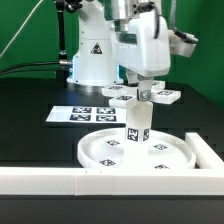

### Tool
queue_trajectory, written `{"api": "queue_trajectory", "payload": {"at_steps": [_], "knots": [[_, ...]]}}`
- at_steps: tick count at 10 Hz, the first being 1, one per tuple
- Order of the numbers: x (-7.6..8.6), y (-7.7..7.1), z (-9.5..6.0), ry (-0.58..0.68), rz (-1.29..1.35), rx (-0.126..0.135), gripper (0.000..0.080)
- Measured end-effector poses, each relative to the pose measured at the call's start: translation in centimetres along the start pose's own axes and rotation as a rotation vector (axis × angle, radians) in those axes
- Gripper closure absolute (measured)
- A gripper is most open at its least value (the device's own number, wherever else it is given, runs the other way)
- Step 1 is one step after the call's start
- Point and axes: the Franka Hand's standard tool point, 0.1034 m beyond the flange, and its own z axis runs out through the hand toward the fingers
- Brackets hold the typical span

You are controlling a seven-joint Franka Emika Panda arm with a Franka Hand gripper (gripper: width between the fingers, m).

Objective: Assemble round table

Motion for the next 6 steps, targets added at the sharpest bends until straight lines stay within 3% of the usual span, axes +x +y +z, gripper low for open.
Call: {"api": "queue_trajectory", "payload": {"at_steps": [3, 4, 6], "knots": [[-0.04, 0.0, 0.04, -0.01, 0.038, 0.003, 0.0354], [-0.09, 0.0, 0.05, -0.011, 0.034, 0.003, 0.0214], [-0.29, -0.14, -0.83, -0.026, 0.013, 0.019, 0.0154]]}}
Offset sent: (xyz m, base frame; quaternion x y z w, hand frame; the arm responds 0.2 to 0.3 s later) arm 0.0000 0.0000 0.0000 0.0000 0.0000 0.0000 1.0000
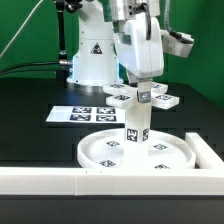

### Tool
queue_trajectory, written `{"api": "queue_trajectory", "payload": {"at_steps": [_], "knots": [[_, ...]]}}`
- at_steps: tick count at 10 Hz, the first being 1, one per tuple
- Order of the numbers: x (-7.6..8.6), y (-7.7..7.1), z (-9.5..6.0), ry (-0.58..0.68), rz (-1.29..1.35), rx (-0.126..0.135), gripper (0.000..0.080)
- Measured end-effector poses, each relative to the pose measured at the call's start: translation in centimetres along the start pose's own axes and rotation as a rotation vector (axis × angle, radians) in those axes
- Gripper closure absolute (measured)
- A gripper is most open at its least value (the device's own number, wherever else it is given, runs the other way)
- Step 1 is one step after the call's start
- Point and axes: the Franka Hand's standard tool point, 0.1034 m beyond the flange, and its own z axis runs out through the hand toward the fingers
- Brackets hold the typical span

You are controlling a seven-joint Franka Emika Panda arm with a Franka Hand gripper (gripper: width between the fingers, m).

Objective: Assemble round table

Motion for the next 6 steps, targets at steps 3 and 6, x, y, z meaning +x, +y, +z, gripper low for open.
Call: {"api": "queue_trajectory", "payload": {"at_steps": [3, 6], "knots": [[-0.7, -0.3, -2.7, -0.05, -0.004, 0.056, 0.0151], [-0.7, -0.2, -2.4, -0.048, -0.084, 0.053, 0.0151]]}}
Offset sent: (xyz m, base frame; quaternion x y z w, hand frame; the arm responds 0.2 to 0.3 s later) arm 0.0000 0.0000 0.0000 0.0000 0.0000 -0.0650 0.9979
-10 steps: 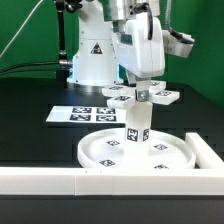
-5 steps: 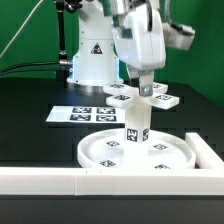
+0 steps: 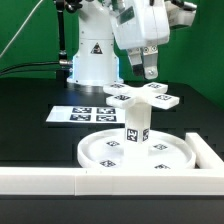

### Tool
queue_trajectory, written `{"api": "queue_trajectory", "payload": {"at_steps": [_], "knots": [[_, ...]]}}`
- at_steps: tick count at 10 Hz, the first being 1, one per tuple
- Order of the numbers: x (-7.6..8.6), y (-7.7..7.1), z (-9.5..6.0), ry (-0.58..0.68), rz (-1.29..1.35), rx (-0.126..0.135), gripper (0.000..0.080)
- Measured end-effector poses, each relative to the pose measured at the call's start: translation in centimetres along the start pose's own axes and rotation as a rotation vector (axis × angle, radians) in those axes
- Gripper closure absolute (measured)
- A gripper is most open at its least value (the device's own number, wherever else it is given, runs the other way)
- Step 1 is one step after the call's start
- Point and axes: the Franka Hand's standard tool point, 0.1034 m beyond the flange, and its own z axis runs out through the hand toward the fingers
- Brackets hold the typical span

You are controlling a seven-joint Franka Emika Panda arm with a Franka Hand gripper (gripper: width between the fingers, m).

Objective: Assemble round table

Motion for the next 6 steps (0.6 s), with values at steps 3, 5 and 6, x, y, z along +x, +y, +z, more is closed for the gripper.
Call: {"api": "queue_trajectory", "payload": {"at_steps": [3, 5, 6], "knots": [[0.04, -0.03, -0.19, -0.017, -0.41, -0.016, 0.0151], [-0.33, 0.15, -0.04, -0.034, -0.672, -0.026, 0.0151], [0.04, 0.14, -0.12, -0.034, -0.761, -0.023, 0.0151]]}}
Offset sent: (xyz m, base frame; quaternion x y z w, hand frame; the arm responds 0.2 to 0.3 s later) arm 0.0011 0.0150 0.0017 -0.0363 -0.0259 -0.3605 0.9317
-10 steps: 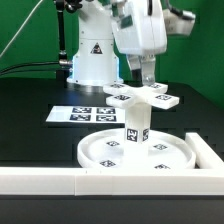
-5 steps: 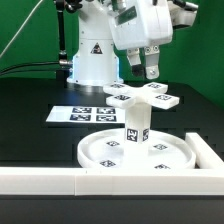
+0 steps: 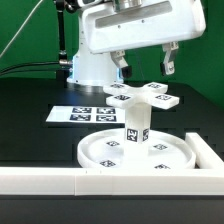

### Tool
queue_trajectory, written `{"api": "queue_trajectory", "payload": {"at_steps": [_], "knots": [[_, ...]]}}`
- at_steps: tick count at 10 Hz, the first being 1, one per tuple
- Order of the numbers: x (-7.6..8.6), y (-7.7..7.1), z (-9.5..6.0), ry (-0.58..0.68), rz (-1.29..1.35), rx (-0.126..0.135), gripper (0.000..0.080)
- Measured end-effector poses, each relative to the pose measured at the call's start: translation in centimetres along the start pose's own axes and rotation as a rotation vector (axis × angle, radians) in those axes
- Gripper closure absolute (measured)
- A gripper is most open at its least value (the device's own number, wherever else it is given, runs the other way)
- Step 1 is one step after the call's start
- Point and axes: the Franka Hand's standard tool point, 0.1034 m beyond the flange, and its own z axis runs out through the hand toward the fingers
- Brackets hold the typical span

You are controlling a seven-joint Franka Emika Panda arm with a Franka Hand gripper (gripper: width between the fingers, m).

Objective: Assemble round table

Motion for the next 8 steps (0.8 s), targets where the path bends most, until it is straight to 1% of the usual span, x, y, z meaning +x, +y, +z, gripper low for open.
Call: {"api": "queue_trajectory", "payload": {"at_steps": [4, 5, 8], "knots": [[-0.01, 0.08, 0.03, 0.0, -0.254, -0.003, 0.0151], [-0.1, 0.1, 0.02, -0.003, -0.405, -0.029, 0.0151], [-0.15, -0.57, 0.21, -0.03, -0.722, -0.075, 0.0151]]}}
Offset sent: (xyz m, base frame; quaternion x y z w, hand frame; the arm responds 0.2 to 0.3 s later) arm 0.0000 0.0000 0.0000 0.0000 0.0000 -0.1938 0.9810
